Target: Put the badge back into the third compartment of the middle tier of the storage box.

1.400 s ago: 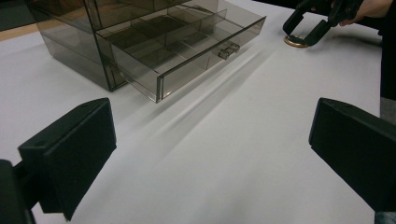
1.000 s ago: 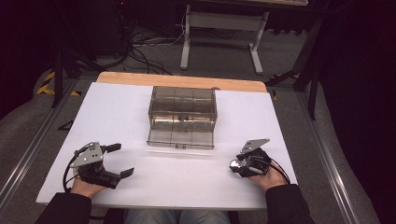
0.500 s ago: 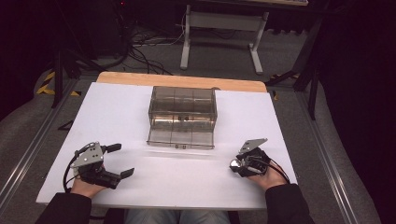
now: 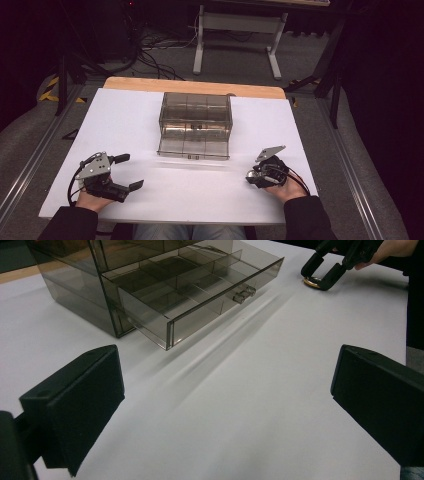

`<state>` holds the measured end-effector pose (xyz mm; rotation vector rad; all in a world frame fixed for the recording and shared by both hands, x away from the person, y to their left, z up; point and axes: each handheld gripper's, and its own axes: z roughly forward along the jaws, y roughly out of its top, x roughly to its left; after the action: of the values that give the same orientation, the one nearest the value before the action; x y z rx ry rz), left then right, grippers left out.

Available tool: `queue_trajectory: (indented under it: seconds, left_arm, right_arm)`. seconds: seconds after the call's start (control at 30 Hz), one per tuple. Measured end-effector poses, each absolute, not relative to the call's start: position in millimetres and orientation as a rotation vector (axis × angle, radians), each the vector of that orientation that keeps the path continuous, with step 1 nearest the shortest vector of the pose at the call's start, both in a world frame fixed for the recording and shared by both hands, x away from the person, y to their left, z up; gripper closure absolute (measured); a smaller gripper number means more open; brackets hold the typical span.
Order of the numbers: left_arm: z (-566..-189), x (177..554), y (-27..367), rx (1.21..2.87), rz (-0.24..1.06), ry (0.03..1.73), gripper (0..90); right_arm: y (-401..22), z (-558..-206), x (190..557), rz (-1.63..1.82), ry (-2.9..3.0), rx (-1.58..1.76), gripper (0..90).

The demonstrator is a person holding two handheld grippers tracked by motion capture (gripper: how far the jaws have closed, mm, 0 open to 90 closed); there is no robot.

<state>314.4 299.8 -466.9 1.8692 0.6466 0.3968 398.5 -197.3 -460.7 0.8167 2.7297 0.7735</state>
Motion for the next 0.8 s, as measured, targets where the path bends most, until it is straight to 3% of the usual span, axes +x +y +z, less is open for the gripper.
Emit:
queue_trajectory:
  seconds: [0.8]
  left_arm:
    - [-466,314,300,1.865,0.399,0.642,1.4]
  right_arm:
    - [-194,-441,397,0.82,2.737,0.795,47.9]
